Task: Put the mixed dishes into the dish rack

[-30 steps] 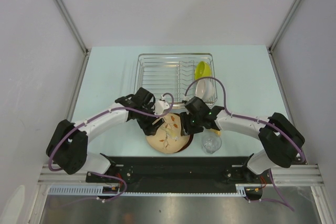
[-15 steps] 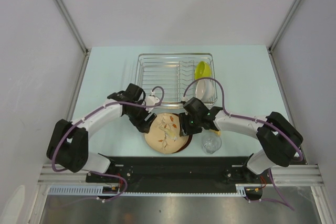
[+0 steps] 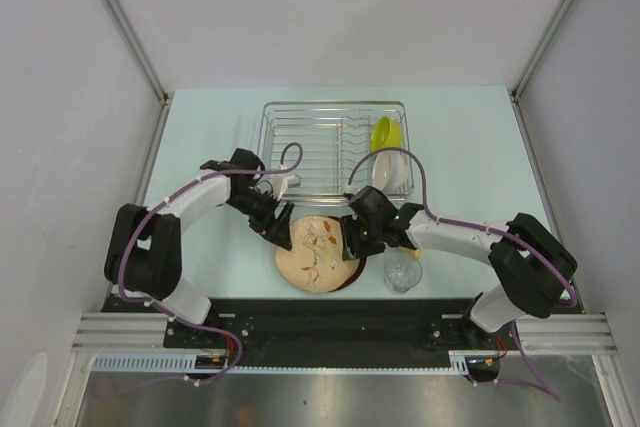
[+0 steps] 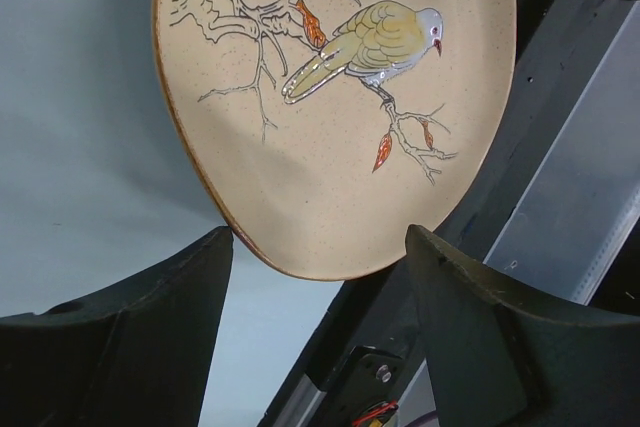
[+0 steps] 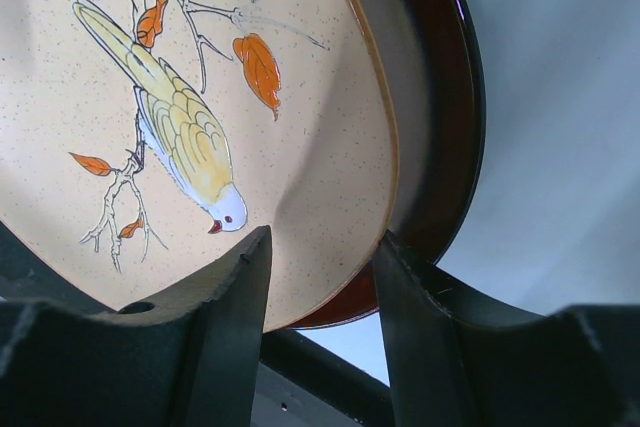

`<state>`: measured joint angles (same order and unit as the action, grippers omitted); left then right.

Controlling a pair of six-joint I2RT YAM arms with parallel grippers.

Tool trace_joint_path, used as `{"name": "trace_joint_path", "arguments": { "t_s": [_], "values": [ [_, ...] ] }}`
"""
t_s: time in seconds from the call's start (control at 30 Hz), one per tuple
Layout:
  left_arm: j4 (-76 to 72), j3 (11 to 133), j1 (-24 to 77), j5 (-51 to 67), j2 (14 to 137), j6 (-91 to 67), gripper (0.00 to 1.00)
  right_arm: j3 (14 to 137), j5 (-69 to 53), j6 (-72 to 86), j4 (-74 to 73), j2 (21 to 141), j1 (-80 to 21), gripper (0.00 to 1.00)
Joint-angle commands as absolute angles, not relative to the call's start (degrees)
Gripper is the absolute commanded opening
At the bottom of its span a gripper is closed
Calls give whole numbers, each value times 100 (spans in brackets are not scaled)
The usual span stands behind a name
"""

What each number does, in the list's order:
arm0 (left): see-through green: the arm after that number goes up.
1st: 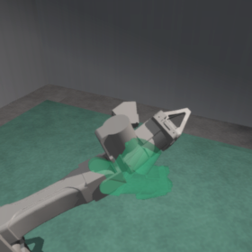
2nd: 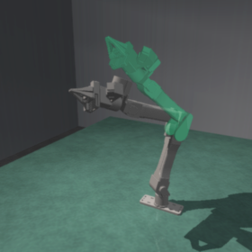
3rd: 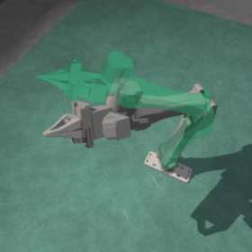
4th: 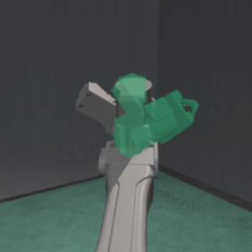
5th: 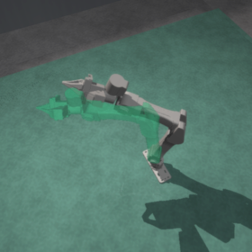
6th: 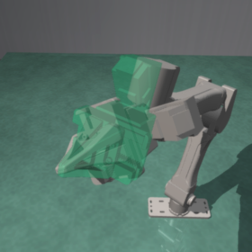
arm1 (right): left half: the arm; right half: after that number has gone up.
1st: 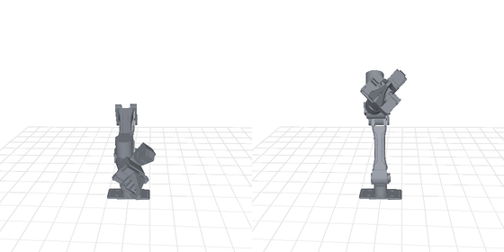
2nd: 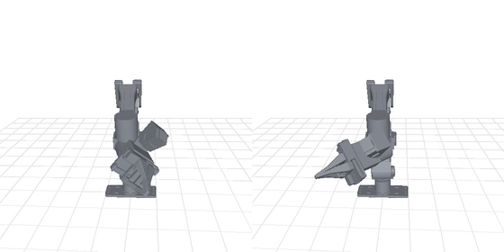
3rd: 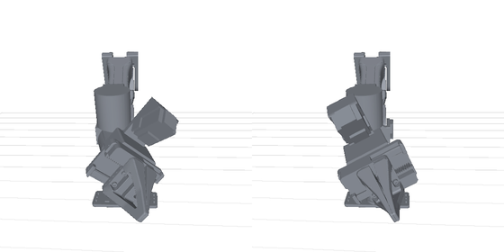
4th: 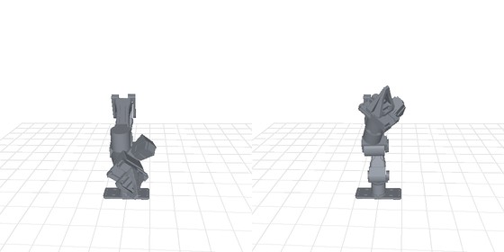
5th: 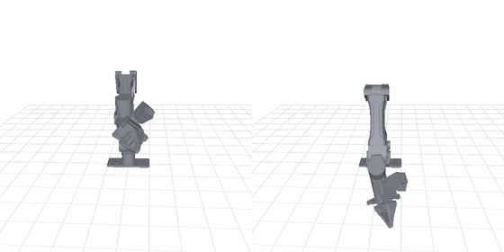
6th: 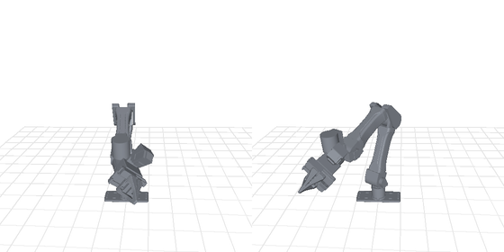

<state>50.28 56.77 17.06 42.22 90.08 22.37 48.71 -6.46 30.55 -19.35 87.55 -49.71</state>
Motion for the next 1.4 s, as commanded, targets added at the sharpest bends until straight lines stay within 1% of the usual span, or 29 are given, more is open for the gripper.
{"name": "trace_joint_path", "arguments": {
  "t_s": [0.0, 0.1, 0.27, 0.33, 0.4, 0.53, 0.6, 0.77, 0.87, 1.0, 1.23, 1.37],
  "values": [
    [4940, 5414, 1643, 4238, 9001, 1970, 76, 5177, -694, 2988, -1784, 8701, -5063, 49],
    [4825, 5397, 1635, 3747, 8737, 1820, 76, 5177, -686, 2997, -1793, 8692, -5080, 49],
    [4597, 5300, 1582, 3252, 8069, 1539, 77, 5177, -642, 3006, -1820, 8657, -5115, 49],
    [4387, 5230, 1591, 3252, 7937, 1302, 78, 5185, -685, 3006, -1767, 8701, -5133, 49],
    [4124, 5063, 1661, 3244, 8058, 1135, 78, 5177, -703, 3023, -1696, 8710, -5133, 49],
    [4359, 5203, 1749, 3331, 8559, 1257, 78, 5203, -677, 3050, -1679, 8701, -5168, 49],
    [4368, 5212, 1749, 3340, 8613, 1239, 78, 5203, -659, 3050, -1705, 8701, -5177, 49],
    [4176, 5203, 1592, 3471, 8185, 1082, 79, 5203, -624, 3050, -1714, 8736, -5186, 49],
    [3298, 4915, 1389, 3867, 7693, 362, 80, 5203, -633, 3041, -1705, 8754, -5177, 49],
    [2517, 4466, 1380, 4130, 7752, -701, 81, 5203, -563, 3041, -1767, 8719, -5177, 49],
    [2136, 3841, 1380, 3507, 7427, -1072, 81, 5212, -510, 3032, -1784, 8727, -5159, 49],
    [2040, 3631, 1380, 3550, 7278, -1282, 81, 5256, -387, 3041, -1898, 8684, -5203, 50]
  ]
}}
